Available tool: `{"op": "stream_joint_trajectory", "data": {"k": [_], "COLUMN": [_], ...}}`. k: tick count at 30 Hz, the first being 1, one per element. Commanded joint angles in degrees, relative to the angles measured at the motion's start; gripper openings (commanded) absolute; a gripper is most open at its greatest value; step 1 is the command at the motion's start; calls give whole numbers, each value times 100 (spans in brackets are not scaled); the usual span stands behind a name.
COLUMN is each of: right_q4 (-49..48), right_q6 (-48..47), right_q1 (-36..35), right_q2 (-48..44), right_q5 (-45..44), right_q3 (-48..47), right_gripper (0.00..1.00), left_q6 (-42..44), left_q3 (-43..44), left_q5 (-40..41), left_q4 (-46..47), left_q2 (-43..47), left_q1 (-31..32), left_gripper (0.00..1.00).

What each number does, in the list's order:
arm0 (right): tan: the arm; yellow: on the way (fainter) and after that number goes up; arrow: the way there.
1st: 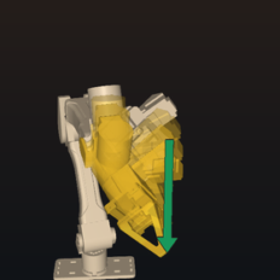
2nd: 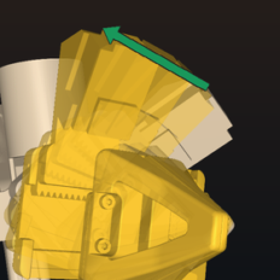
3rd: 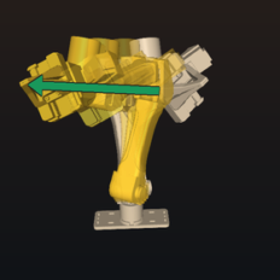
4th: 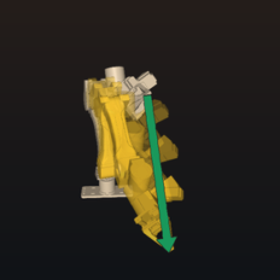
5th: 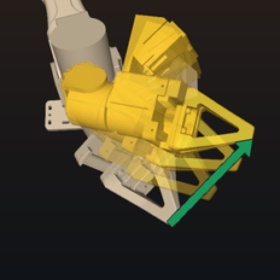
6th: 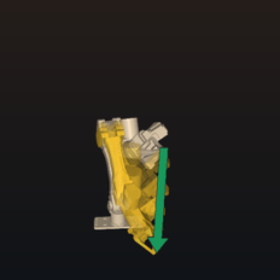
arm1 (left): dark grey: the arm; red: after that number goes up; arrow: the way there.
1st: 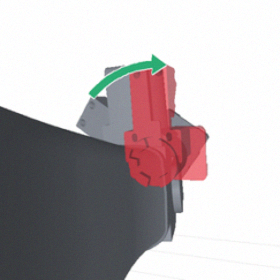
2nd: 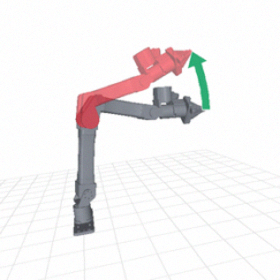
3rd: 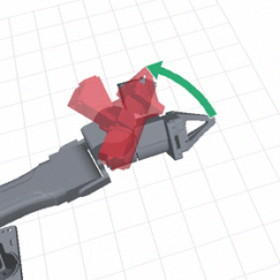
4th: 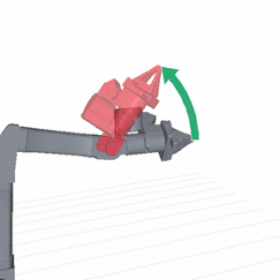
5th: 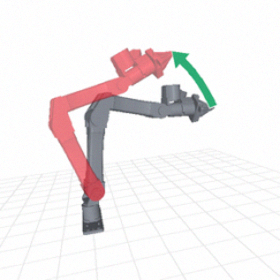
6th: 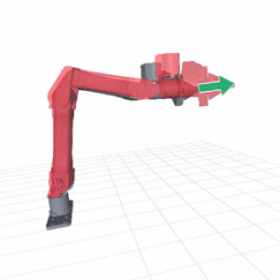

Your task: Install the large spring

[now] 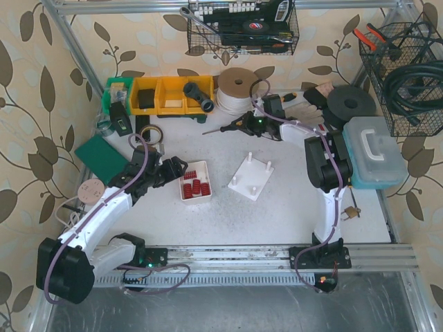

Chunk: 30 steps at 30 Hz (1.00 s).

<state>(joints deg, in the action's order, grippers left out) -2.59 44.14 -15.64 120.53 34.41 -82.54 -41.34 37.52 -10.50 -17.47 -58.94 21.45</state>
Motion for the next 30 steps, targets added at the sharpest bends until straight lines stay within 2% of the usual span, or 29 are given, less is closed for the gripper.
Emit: {"op": "stream_joint_trajectory", "data": {"k": [1,6,14,21,30], "right_q4": [1193,1389,1647,1774,2295], "right_q6": [-662,-692,-766,-793,-1032], "right_q1": [-62,-53,-27,14,6], "right_q2": [146,255,358,416,383], "right_q5": [-415,-515,-582,-679,-941], "right_q3": [-211,-236,-231,-273,-577], "right_gripper": [26,29,42,44,59], "left_q6": [120,109,91,91,82], "left_q3": [221,223,202,195,198], "left_q5": [76,101,120,131,129], "left_q4": [69,48,41,30,34], "left_q2": [4,31,88,92,84], "left_q1": [26,26,26,26,26], "left_gripper": [82,81,81,81,81]}}
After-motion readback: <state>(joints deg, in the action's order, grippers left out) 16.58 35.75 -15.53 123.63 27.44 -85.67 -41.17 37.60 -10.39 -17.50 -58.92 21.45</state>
